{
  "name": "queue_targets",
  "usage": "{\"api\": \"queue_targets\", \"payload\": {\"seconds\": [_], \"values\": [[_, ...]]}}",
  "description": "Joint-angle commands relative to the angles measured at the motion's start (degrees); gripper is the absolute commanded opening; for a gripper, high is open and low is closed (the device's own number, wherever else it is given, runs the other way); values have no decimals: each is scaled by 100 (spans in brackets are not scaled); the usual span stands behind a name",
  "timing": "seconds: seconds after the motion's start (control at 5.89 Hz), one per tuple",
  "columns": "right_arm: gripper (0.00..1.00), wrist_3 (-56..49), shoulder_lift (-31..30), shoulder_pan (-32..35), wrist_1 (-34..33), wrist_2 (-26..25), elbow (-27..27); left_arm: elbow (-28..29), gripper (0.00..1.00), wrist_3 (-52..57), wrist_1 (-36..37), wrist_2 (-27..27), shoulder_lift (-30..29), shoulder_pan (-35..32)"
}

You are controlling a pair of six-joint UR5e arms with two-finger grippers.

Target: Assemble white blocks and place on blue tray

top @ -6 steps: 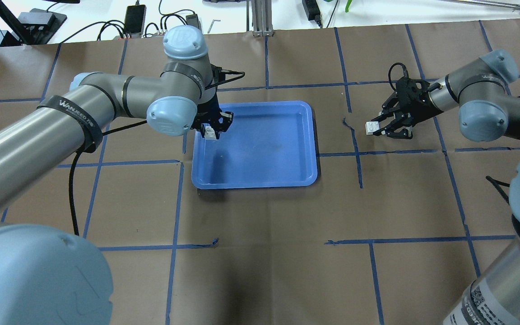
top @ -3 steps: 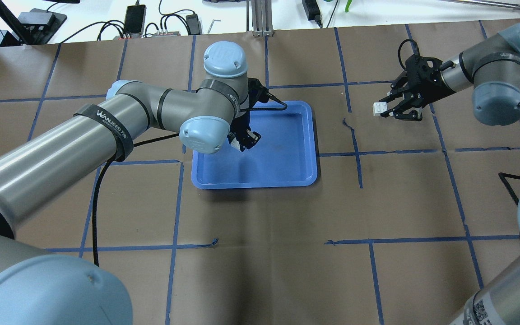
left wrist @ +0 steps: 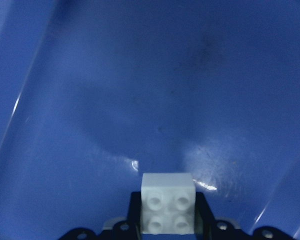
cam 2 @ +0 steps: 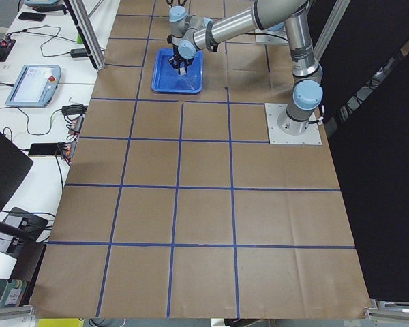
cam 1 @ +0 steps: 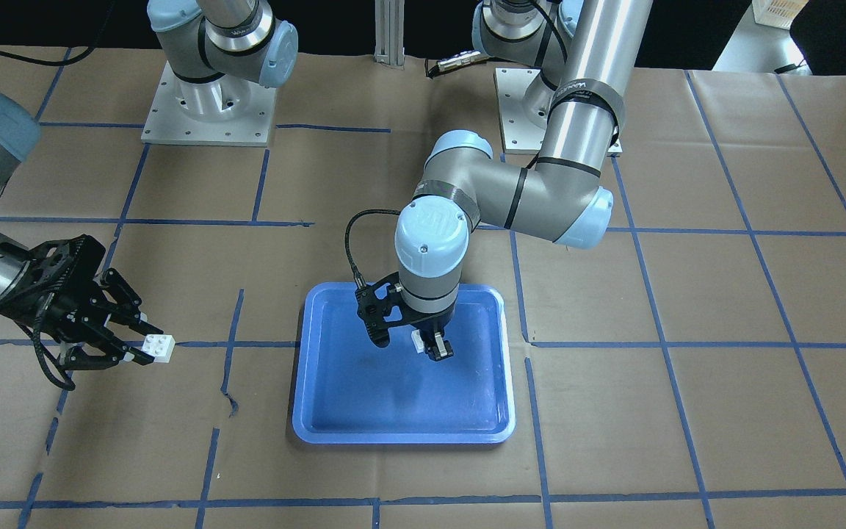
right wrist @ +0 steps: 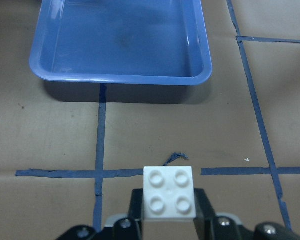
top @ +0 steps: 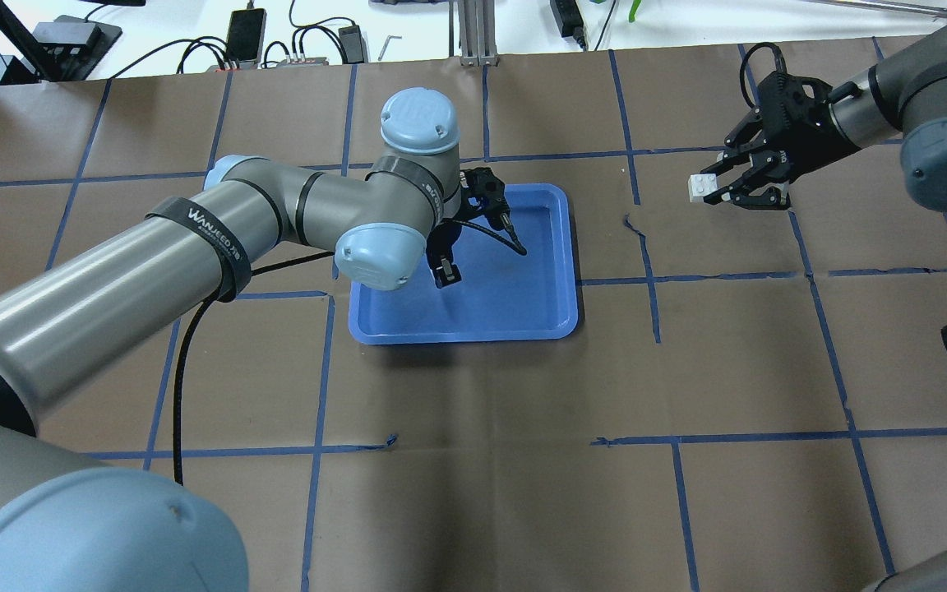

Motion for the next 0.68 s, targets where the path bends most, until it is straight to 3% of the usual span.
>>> {"api": "queue_targets", "payload": {"seconds": [0.0, 0.51], "values": [[28, -17, -172, 16, 299, 7, 5, -63, 7, 805, 233, -5, -50, -164], [30, -53, -163, 103, 220, 94, 372, -90, 9, 975, 296, 38, -60, -130]]}}
